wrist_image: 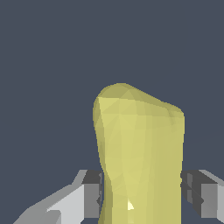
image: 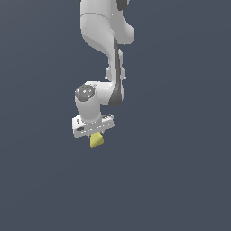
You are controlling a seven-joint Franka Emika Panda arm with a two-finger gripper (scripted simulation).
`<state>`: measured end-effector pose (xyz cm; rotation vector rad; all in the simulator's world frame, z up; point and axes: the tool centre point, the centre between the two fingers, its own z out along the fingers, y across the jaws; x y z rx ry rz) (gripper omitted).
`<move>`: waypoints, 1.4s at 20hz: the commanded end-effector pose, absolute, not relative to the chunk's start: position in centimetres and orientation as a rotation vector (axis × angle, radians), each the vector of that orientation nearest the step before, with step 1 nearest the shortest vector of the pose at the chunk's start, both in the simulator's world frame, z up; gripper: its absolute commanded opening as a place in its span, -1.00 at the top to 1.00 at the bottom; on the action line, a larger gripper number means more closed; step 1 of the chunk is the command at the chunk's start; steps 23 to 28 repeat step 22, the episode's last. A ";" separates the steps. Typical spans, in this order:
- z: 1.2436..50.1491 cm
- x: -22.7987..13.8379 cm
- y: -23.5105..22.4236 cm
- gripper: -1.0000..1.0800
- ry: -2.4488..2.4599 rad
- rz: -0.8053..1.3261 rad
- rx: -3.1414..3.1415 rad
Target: Pick up the object and move it to a goal position.
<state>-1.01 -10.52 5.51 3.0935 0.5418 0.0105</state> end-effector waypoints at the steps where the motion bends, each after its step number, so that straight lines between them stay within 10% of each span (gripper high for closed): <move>1: 5.9 -3.0 -12.6 1.00 0.541 0.009 3.094; 28: 7.5 -11.7 -22.8 1.00 0.542 0.000 3.095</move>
